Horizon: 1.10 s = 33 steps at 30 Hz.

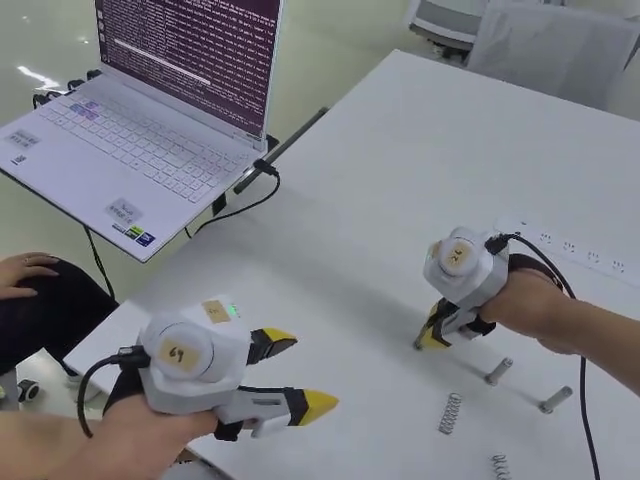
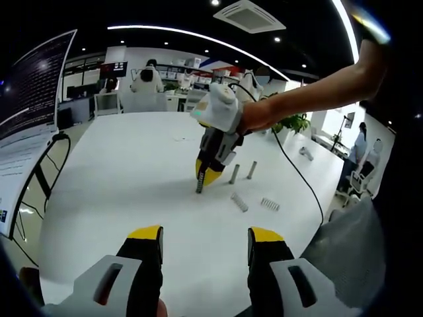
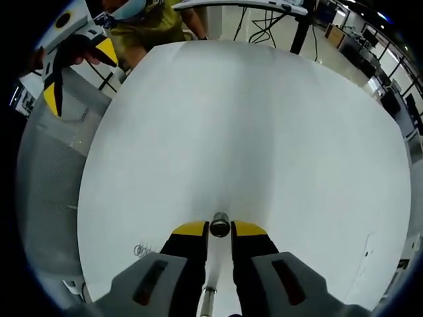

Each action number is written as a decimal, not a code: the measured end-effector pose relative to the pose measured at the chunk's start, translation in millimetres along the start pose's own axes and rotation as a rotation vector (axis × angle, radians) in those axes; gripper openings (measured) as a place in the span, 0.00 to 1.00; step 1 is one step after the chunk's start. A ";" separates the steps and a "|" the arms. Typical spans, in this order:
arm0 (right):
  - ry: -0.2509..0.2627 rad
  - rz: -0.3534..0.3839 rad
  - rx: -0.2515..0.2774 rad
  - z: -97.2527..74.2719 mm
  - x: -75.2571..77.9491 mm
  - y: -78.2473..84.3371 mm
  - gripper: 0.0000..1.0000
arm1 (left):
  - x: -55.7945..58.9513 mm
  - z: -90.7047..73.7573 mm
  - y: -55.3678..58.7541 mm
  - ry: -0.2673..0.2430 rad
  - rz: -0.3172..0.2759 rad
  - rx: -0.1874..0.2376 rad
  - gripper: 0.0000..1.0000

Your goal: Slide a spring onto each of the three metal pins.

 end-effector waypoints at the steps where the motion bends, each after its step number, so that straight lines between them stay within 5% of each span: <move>1: -0.001 0.001 0.001 -0.8 -0.2 0.2 0.12 | 0.3 -0.2 -0.3 0.000 0.001 0.000 0.46; 22: 0.027 0.069 0.052 -30.3 -8.3 14.7 0.22 | 6.7 0.2 -6.4 0.017 0.025 0.002 0.46; 33: 0.068 0.181 0.169 -55.9 -6.5 22.9 0.23 | 10.8 -0.2 -6.7 0.025 0.034 -0.002 0.47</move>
Point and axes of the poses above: the centre of the closed fingertips' face, and the gripper's own axes: z roughly forward along the fingers, x roughly to its right, y roughly out of its underside, the point moved 4 cm from there along -z, roughly backward along the fingers, and after that the axes turned 14 degrees about -x, right-handed, at the moved point
